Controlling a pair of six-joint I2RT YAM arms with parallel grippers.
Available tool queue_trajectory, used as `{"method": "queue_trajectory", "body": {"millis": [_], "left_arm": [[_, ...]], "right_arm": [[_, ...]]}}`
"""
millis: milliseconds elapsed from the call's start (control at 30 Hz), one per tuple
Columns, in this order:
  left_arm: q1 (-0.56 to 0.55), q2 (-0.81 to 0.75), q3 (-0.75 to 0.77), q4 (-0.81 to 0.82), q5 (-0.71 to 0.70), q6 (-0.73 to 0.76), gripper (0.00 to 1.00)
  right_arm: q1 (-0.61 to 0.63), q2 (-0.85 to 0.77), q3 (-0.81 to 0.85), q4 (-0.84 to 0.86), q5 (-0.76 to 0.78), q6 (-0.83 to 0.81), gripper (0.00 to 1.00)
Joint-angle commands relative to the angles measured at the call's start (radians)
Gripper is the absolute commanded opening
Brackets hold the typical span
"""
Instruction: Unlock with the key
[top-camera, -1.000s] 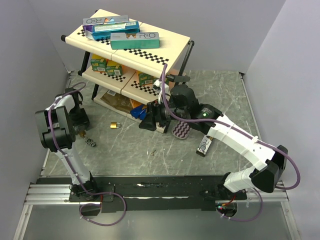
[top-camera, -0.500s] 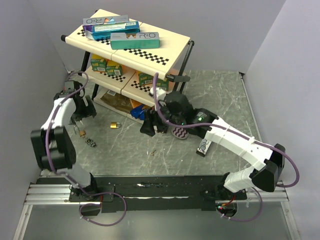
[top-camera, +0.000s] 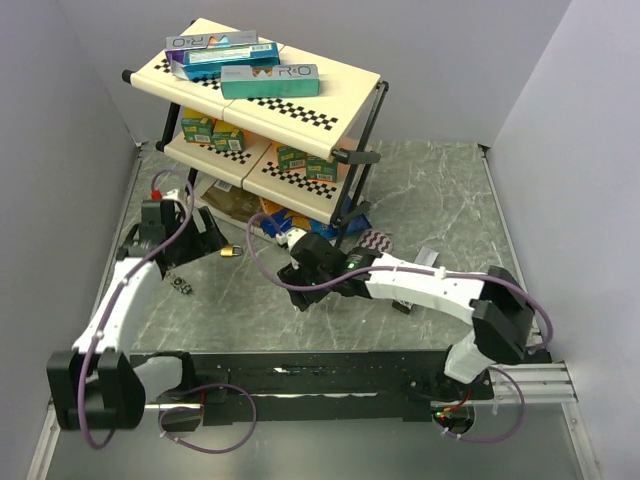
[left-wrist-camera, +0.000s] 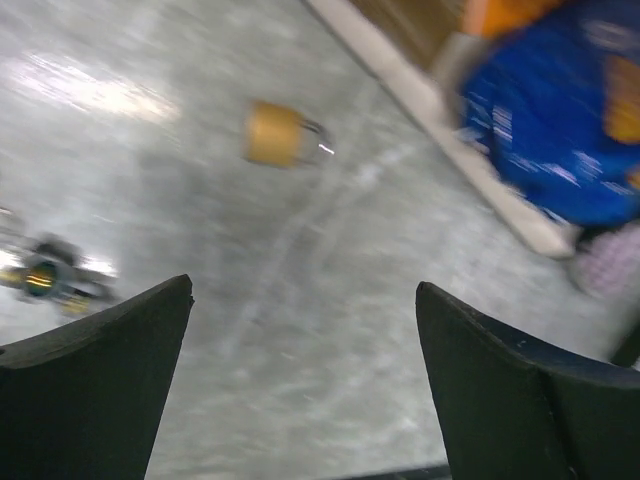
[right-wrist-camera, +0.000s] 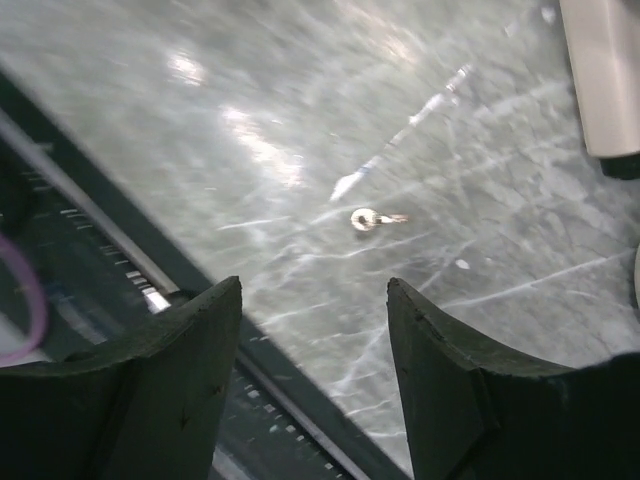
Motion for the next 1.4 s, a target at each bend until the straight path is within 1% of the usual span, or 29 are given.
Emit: {"method": "queue_trajectory", "body": {"millis": [0, 67, 167, 300, 433, 667, 800, 967, 1133, 1200, 1233, 1300, 1333, 1367], "left_arm": [[0.004, -0.173, -0.091, 0.182, 0.208, -0.166, 0.98], [0.006, -0.209, -0.099, 0.172, 0.211, -0.189, 0.98], [0.006, -0.243, -0.07, 0.12, 0.207, -0.226, 0.98], [0.006, -0.251, -0.038, 0.089, 0.213, -0.247, 0.98], [0.004, -0.246, -0.027, 0.08, 0.225, -0.252, 0.98], [0.004, -0.247, -0.047, 0.086, 0.227, -0.257, 0.98], [0.004, -0.249, -0.043, 0.083, 0.222, -0.253, 0.98], [0.004, -0.249, -0.038, 0.08, 0.222, -0.252, 0.98], [0.004, -0.246, -0.036, 0.084, 0.227, -0.253, 0.98], [0.006, -0.247, -0.032, 0.084, 0.231, -0.253, 0.98], [0.006, -0.249, -0.029, 0.09, 0.241, -0.249, 0.99], [0.004, -0.252, -0.023, 0.101, 0.265, -0.241, 0.99], [0.004, -0.26, -0.02, 0.112, 0.274, -0.231, 0.99], [0.004, -0.263, -0.017, 0.116, 0.285, -0.224, 0.99]], "right_arm": [[0.013, 0.059, -0.016, 0.049, 0.058, -0.007, 0.64], [0.021, 0.105, -0.01, 0.048, 0.058, -0.007, 0.63], [0.024, 0.155, 0.001, 0.055, 0.05, -0.01, 0.58], [0.024, 0.217, 0.031, 0.055, 0.047, -0.024, 0.53], [0.024, 0.283, 0.074, 0.028, 0.063, -0.028, 0.51], [0.026, 0.304, 0.071, 0.034, 0.052, -0.037, 0.48], [0.024, 0.333, 0.091, 0.02, 0.055, -0.048, 0.43], [0.026, 0.35, 0.106, 0.003, 0.047, -0.057, 0.31], [0.024, 0.353, 0.109, -0.015, 0.057, -0.054, 0.29], [0.024, 0.364, 0.114, -0.025, 0.049, -0.053, 0.21], [0.023, 0.367, 0.117, -0.031, 0.047, -0.053, 0.14], [0.023, 0.363, 0.126, -0.045, 0.046, -0.056, 0.06], [0.023, 0.355, 0.129, -0.049, 0.04, -0.057, 0.0], [0.02, 0.326, 0.14, -0.061, 0.034, -0.059, 0.0]]}}
